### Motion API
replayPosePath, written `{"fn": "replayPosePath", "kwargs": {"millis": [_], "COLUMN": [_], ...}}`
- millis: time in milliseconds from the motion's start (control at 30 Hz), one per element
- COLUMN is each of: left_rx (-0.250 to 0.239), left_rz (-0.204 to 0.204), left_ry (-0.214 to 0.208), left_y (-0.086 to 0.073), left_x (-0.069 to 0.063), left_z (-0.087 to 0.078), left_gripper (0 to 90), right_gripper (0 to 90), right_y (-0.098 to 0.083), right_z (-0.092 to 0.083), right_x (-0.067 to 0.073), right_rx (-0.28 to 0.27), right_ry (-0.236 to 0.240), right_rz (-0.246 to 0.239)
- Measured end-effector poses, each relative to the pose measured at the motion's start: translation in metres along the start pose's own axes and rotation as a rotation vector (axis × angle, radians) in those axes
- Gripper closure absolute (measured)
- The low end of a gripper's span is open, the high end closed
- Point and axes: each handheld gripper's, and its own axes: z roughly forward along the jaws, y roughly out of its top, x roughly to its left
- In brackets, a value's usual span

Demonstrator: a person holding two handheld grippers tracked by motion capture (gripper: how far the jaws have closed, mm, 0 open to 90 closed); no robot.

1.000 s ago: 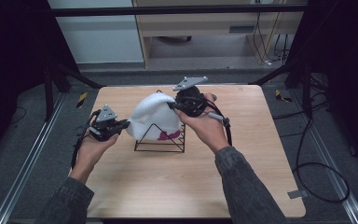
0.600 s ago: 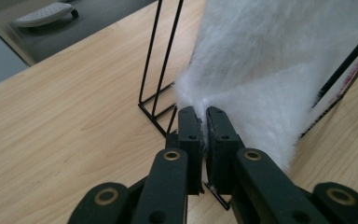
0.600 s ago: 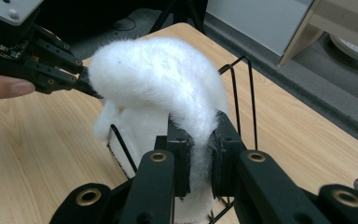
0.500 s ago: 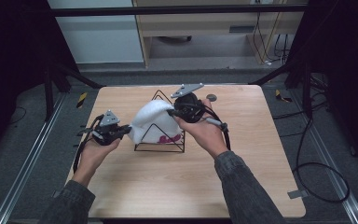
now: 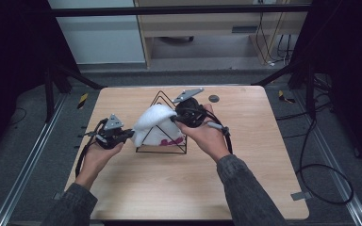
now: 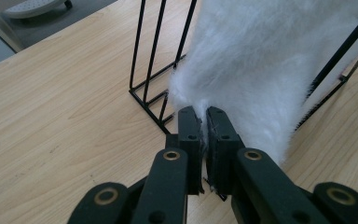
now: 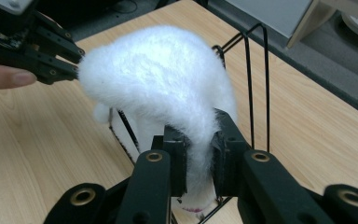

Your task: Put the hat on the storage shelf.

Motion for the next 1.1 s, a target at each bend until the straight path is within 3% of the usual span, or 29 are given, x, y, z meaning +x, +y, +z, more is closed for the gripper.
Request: {"fn": "replayPosePath", "kwargs": {"millis": [267,433,633,833,967,1100], "left_rx": [0.028,0.037,0.046,0.039,0.003,-0.039], "left_rz": [-0.011,-0.015,-0.015,-0.009,-0.005,0.003], "left_ry": [-0.005,-0.005,-0.01,-0.004,0.002,0.003], "left_y": [-0.006,-0.007,-0.009,-0.008,-0.004,0.001], "left_x": [0.002,0.003,0.003,0.0,-0.002,-0.004], "left_z": [0.004,0.006,0.008,0.006,0.003,-0.003], "left_gripper": [85.0,84.9,84.0,76.9,70.1,67.5], "right_gripper": [64.3,60.2,58.2,64.7,76.3,81.6], "right_y": [0.004,0.008,-0.001,-0.006,-0.005,-0.003], "right_z": [0.004,0.004,0.005,0.002,0.002,0.004], "right_x": [0.002,0.006,0.009,0.01,0.011,0.009], "right_rx": [0.014,0.017,0.036,0.016,0.018,0.035], "right_ry": [-0.019,-0.01,-0.007,0.016,0.023,0.02], "right_rz": [0.014,-0.001,-0.008,-0.019,-0.035,-0.045]}}
